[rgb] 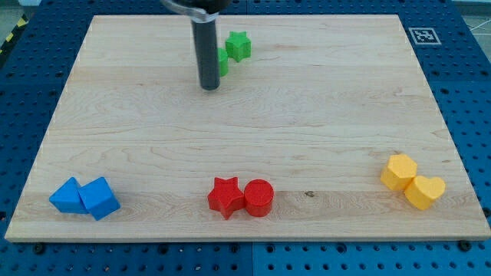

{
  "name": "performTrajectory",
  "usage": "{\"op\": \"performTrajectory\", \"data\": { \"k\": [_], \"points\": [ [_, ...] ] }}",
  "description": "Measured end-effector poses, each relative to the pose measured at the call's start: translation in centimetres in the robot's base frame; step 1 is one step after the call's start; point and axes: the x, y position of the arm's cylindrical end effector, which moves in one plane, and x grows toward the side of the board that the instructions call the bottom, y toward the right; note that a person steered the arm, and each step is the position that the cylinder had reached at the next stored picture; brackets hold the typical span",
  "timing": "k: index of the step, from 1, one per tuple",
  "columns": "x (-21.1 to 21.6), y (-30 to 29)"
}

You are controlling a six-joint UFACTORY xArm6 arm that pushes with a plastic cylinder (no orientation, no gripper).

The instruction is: Slide blue triangle along with blue cube slightly right

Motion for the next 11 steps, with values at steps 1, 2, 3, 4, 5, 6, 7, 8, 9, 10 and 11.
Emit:
{"op": "performTrajectory", "data": {
  "k": [1,2,3,4,5,6,7,8,9,10,11],
  "points": [
    [-0.5,-1.4],
    [-4.0,-1.3],
    [-4.0,2.2],
    [-4.0,2.2],
    [-1.7,-1.4],
    [1.5,-7.5],
    [1.5,-7.8],
    [1.5,-7.8],
    [3.3,-11.6],
    [9.0,-19.4],
    [11.0,-21.3]
  ]
}}
